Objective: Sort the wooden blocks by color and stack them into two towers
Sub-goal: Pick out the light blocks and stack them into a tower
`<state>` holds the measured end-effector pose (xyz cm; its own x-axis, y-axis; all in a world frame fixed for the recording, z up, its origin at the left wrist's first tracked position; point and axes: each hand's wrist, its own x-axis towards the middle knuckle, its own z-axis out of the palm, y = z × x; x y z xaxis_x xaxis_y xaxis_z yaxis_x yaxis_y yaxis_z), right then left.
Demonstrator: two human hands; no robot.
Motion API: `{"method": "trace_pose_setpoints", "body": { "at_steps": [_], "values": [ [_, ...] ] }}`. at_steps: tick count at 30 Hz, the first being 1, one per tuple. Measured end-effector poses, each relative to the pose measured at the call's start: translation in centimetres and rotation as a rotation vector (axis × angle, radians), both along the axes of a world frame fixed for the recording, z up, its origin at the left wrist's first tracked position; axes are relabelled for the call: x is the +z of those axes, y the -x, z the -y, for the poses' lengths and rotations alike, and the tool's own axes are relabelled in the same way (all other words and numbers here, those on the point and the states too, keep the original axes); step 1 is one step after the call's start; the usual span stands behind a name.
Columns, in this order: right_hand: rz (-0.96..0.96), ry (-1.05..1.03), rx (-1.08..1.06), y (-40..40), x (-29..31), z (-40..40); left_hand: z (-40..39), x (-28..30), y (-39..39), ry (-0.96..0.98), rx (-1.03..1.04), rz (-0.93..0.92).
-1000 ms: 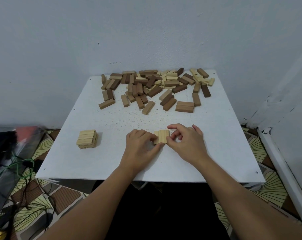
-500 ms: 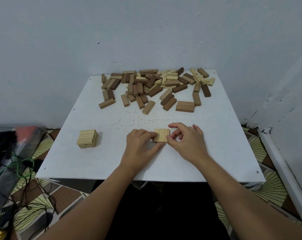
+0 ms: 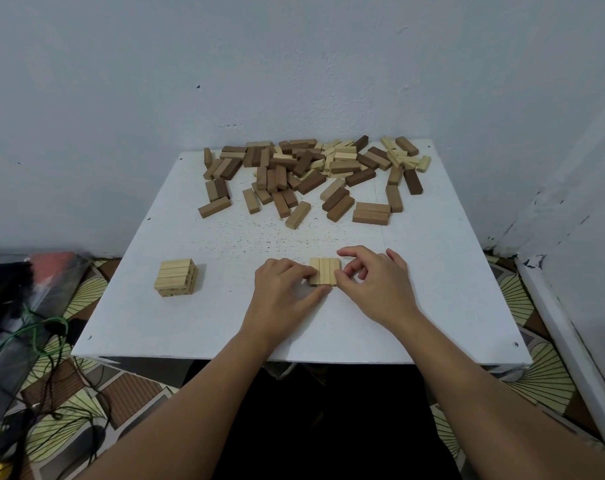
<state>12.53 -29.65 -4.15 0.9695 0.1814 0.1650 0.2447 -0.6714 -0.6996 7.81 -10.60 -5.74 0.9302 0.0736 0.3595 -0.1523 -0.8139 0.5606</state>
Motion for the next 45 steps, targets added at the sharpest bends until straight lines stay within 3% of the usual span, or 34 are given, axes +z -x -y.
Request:
{"method": "trace_pose_setpoints", "body": {
  "at_steps": [7, 14, 16, 20, 23, 26, 45],
  "values": [
    [-0.001, -0.005, 0.001, 0.1, 0.1, -0.1, 0.0, 0.0, 0.0, 0.012, 0.008, 0.013],
    [0.020, -0.168, -0.056, 0.2, 0.3, 0.1, 0.2, 0.8, 0.6, 0.013, 0.019, 0.016],
    [0.008, -0.171, -0.039, 0.1, 0.4, 0.3, 0.1, 1.4, 0.5, 0.079, 0.019, -0.077],
    [-0.136, 0.025, 0.114, -0.6, 1.5, 1.2, -1.9, 3.6, -1.0, 0.262, -0.082, -0.444],
    [-0.295, 0.122, 0.232, -1.0, 2.5, 2.2, -3.1, 6.1, -2.8, 0.143, -0.151, -0.660],
    [-0.364, 0.135, 0.269, -1.5, 2.9, 2.4, -2.9, 7.1, -4.2, 0.060, -0.203, -0.728],
    [-0.230, 0.192, 0.206, -1.5, 2.0, 1.1, -2.6, 4.8, -4.1, 0.133, -0.167, -0.590]
  ]
}}
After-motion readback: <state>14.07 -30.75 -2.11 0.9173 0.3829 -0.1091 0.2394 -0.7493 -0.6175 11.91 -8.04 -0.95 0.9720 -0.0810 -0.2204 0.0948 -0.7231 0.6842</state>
